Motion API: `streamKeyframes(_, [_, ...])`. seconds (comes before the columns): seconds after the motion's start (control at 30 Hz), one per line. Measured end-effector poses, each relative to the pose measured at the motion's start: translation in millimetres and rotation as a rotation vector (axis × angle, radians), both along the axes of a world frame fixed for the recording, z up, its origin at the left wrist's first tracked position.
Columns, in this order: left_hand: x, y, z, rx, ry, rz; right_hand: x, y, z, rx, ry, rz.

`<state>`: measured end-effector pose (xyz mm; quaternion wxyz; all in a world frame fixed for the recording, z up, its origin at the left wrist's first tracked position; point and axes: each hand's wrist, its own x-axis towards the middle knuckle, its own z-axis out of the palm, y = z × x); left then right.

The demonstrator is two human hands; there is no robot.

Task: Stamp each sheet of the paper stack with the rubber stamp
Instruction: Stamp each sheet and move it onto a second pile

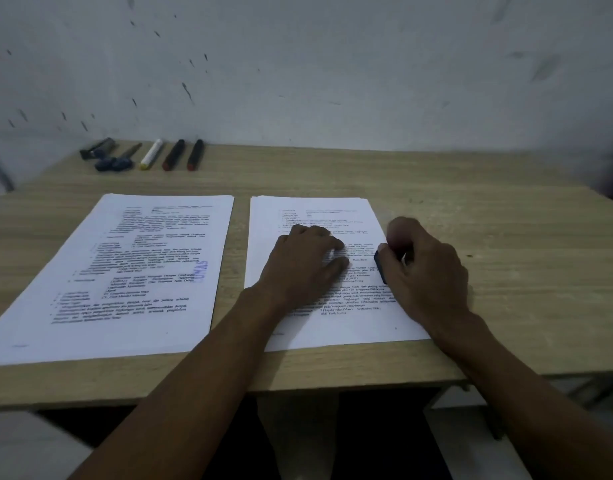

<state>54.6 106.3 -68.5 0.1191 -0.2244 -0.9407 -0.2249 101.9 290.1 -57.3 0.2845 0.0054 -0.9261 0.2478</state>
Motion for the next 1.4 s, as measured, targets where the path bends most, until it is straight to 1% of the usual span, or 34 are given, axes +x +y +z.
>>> streamKeyframes(0.17, [0.1,-0.3,0.8,-0.006,0.008,-0.002,1.1,-2.7,-1.5,0.021,0.007,-0.044])
streamKeyframes(0.43, [0.1,-0.3,0.6,-0.009,-0.003,-0.001,2.3,-3.5,-2.5,0.036,0.017,-0.056])
streamKeyframes(0.57, [1.1,-0.4,1.2,-0.017,-0.008,-0.001,3.1,-3.6,-0.7,0.029,0.006,-0.051])
streamKeyframes(0.7, [3.0,-0.5,4.5,-0.010,-0.023,0.000,2.3,-3.6,2.0,-0.012,0.055,-0.014])
streamKeyframes(0.77, [2.5,-1.0,6.7,-0.027,-0.033,0.000,1.1,-2.4,4.1,-0.071,0.079,0.022])
streamKeyframes(0.83, [1.4,-0.9,9.8,-0.042,-0.058,-0.006,-0.6,3.0,8.7,-0.195,0.115,0.023])
streamKeyframes(0.9, [-0.5,-0.8,13.3,-0.056,-0.085,-0.013,-5.7,13.6,16.2,-0.327,0.156,-0.026])
streamKeyframes(0.97, [-2.9,0.2,16.6,-0.075,-0.100,-0.017,-12.2,29.0,24.3,-0.404,0.187,-0.091])
streamKeyframes(1.03, [-3.8,1.3,18.9,-0.082,-0.112,-0.014,-17.5,43.9,30.2,-0.438,0.170,-0.148])
streamKeyframes(1.1, [-4.6,2.3,19.0,-0.059,-0.100,-0.013,-21.9,54.7,32.0,-0.437,0.112,-0.185])
streamKeyframes(1.23, [-4.0,3.1,15.7,0.043,-0.028,-0.011,-28.8,59.7,29.4,-0.419,0.013,-0.194])
streamKeyframes(1.3, [-4.1,2.0,14.8,0.083,-0.007,-0.010,-32.5,58.2,27.8,-0.417,-0.002,-0.198])
streamKeyframes(1.4, [-4.0,-1.0,14.0,0.137,0.023,-0.007,-38.2,54.0,25.7,-0.356,-0.033,-0.173])
